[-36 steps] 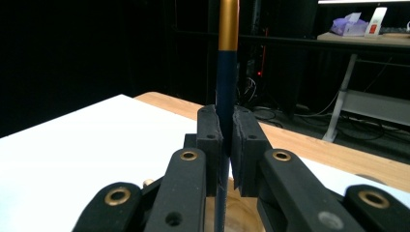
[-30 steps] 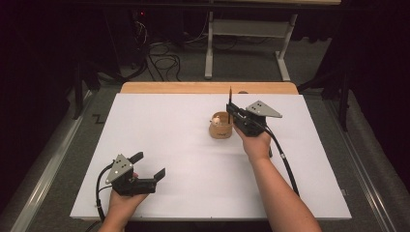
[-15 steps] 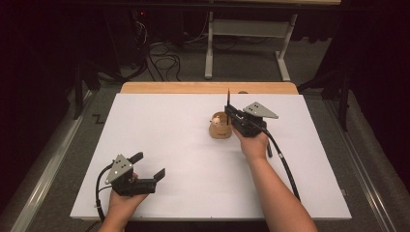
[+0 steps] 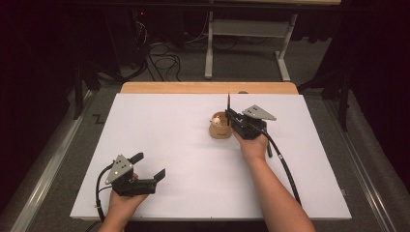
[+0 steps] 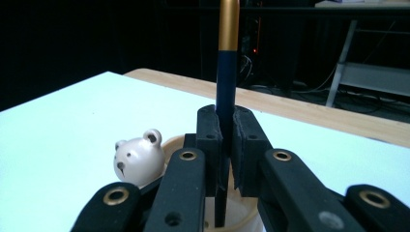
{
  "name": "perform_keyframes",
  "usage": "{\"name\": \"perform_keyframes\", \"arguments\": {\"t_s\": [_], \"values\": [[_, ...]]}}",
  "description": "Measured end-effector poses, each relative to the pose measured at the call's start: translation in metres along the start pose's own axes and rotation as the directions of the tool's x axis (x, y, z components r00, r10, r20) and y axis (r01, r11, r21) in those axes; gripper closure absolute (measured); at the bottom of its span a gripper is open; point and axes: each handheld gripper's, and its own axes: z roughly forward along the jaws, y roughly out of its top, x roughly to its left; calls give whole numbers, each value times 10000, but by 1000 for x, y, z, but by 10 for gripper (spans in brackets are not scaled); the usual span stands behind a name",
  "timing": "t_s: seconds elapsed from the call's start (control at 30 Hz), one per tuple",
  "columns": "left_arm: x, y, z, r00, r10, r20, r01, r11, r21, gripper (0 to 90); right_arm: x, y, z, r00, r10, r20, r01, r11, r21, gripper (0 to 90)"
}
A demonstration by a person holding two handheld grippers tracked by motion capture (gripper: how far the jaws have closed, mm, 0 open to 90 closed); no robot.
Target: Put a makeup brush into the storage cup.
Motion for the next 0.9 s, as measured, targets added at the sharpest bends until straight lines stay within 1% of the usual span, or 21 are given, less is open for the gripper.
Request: {"name": "perform_keyframes", "arguments": {"t_s": [0.03,0.07,0.1,0.2,0.23,0.3,0.37,0.43,0.47,0.53,0.57,0.63,0.9], "values": [[0,0,0,10000,-8,14,8,10000,-1,5,-1,-1,0,10000,-80,-5,80,10000,-9,844],[-1,0,1,10000,-17,16,17,10000,8,5,-1,-2,1,10000,-62,-10,62,10000,28,843],[-1,0,1,10000,-5,24,5,10000,11,5,0,-3,1,10000,11,86,-12,9999,126,843],[-2,0,1,10000,15,45,-15,10000,25,6,0,-6,4,10000,-68,72,66,9997,225,842],[-2,0,1,10000,13,49,-13,10000,27,6,1,-6,4,10000,-17,52,16,9997,238,842],[-2,0,1,10000,0,46,0,10000,18,5,1,-6,5,9999,-92,78,90,9998,204,841],[-2,0,1,10000,23,61,-23,10000,46,6,0,-5,4,10000,-67,74,65,9997,221,833],[-2,0,1,10000,46,68,-47,9999,121,6,0,-5,4,9999,-8,131,6,9999,157,688],[-2,1,1,10000,57,67,-58,9999,117,6,-1,-4,4,9999,40,107,-42,9999,144,635],[-2,1,1,9999,78,86,-80,9998,160,6,-3,-3,3,9999,123,117,-125,9998,145,570],[-2,1,2,10000,44,77,-45,9999,139,6,-4,-3,2,9999,109,129,-111,9998,172,554],[-2,1,2,9999,58,83,-59,9998,171,7,-4,-2,1,9996,234,133,-237,9995,223,534],[-2,1,2,9999,103,56,-104,9998,182,6,-4,1,-8,9998,116,150,-120,9996,261,531]]}}
